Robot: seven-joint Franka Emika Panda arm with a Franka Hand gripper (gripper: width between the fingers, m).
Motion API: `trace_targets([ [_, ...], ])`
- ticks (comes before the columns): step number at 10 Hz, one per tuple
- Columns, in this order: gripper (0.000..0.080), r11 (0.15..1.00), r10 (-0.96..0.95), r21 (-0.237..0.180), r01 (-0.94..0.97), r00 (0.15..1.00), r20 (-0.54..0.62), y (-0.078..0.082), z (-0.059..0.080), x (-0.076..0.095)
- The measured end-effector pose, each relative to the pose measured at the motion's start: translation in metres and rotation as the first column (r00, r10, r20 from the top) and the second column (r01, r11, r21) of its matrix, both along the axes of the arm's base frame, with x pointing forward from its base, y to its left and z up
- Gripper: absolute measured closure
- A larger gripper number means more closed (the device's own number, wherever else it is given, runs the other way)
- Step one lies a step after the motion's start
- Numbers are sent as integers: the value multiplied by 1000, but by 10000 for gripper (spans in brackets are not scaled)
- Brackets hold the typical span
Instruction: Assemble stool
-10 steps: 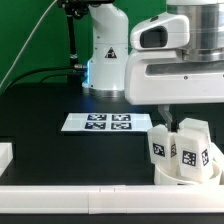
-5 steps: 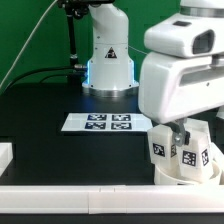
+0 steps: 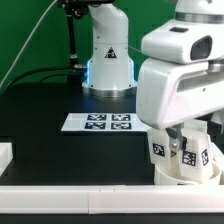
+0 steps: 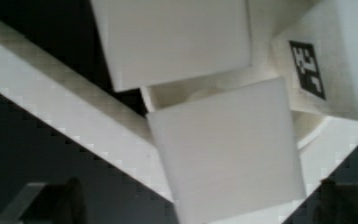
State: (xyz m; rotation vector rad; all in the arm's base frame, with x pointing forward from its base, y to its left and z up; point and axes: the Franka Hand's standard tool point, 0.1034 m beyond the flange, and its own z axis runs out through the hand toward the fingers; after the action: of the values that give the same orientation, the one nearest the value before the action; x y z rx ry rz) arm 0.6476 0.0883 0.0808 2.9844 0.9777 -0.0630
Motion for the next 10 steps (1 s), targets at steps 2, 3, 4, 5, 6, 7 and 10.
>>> trace_targets([
  [2,151,1000,-21,-1,21,1000,-3,0,-2,0],
  [3,282,999,-51,-2,51,999,-3,0,-2,-1],
  [4,282,998,-62,-2,62,998,-3,0,-3,-1],
  [5,420,990,-139,-4,139,990,-2,0,-3,-1],
  [6,459,975,-222,-7,222,975,0,0,-3,-1],
  [7,459,959,-282,-10,282,959,1,0,-3,-1],
  [10,459,880,-475,-12,475,880,3,-1,-3,1],
])
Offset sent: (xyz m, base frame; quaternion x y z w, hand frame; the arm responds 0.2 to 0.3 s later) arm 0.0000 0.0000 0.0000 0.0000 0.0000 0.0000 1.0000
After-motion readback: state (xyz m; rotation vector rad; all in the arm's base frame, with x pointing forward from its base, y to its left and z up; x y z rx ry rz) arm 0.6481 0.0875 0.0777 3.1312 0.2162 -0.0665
